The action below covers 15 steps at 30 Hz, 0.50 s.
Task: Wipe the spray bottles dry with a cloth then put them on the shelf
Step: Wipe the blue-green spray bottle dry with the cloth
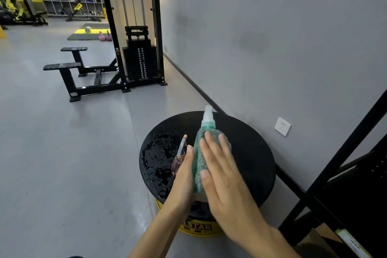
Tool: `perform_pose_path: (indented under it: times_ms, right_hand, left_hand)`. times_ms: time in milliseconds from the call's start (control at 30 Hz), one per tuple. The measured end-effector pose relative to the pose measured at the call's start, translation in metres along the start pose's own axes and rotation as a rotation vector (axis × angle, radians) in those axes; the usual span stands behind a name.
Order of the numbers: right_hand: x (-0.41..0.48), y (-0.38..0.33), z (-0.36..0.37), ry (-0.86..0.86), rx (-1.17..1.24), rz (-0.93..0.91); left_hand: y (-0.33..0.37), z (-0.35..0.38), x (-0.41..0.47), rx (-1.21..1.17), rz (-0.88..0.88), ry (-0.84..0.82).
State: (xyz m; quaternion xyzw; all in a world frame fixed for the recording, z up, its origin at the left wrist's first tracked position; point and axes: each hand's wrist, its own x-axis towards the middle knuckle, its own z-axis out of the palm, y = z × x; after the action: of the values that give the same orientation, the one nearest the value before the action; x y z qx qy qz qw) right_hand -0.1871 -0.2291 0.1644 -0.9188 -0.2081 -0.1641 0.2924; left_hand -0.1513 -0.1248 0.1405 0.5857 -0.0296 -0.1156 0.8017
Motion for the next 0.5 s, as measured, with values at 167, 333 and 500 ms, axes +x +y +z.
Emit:
perform_pose_path:
  times_ms: [167, 333, 500]
  right_hand:
    - [-0.003, 0.003, 0.003, -0.011, -0.139, 0.049]
    - [0.026, 0.014, -0.008, -0.020, -0.188, 0.092]
    - [0.005, 0.006, 0.003, -0.031, -0.191, 0.068]
  left_hand:
    - [-0.005, 0.001, -0.001, 0.020, 0.008, -0.031]
    - [-0.010, 0.008, 0.000, 0.025, -0.088, -0.031]
    - [-0.007, 0.005, -0.002, -0.012, -0.067, -0.028]
